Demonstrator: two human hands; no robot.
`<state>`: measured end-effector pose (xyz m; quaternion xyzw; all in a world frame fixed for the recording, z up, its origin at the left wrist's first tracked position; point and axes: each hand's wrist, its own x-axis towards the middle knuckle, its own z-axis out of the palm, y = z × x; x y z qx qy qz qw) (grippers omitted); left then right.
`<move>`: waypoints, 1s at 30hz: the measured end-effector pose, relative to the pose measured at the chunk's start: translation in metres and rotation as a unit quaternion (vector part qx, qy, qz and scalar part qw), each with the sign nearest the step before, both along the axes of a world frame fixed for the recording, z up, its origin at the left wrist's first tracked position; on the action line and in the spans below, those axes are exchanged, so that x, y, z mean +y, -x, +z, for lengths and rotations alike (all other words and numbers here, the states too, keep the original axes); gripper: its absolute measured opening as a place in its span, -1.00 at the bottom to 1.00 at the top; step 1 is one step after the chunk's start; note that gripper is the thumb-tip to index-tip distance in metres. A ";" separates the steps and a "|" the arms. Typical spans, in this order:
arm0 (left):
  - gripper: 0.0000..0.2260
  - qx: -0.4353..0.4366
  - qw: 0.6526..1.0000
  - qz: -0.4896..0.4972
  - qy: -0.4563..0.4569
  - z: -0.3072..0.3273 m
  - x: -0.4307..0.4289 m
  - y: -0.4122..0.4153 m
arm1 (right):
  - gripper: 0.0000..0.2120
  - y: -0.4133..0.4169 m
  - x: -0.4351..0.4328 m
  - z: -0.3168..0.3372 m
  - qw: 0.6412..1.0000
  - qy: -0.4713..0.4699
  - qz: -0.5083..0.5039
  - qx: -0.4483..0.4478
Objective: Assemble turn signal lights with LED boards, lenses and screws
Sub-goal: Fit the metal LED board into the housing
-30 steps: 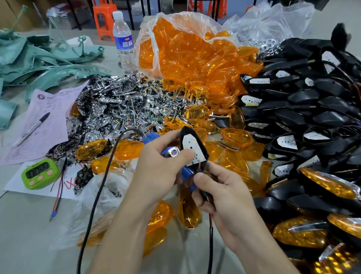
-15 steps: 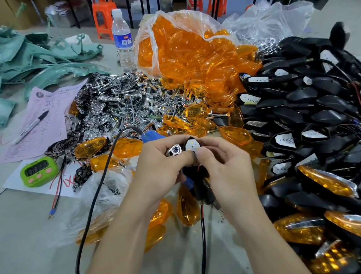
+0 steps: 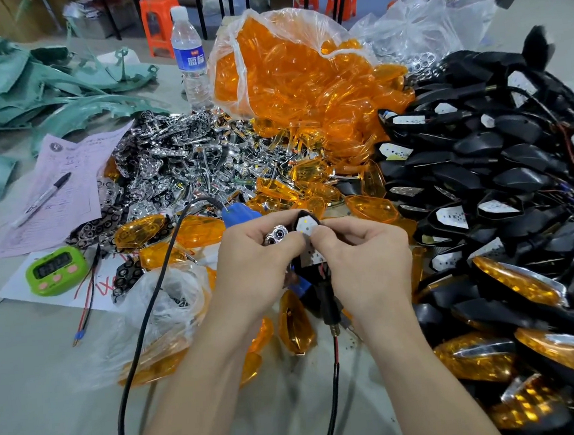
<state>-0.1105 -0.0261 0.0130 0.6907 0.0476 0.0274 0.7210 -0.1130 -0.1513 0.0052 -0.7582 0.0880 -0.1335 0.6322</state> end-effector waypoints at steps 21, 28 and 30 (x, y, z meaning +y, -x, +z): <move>-0.76 0.079 0.992 0.038 0.095 0.010 0.009 -0.001 | -0.63 0.002 0.003 -0.003 1.000 -0.016 0.001 -0.014; -0.73 -0.001 0.984 -0.092 0.152 0.020 0.016 0.002 | -0.60 0.007 0.002 -0.003 1.000 -0.012 -0.005 -0.006; -0.73 -0.004 0.986 -0.097 0.139 0.022 0.014 0.000 | -0.59 0.008 0.001 -0.003 1.000 -0.028 0.004 0.011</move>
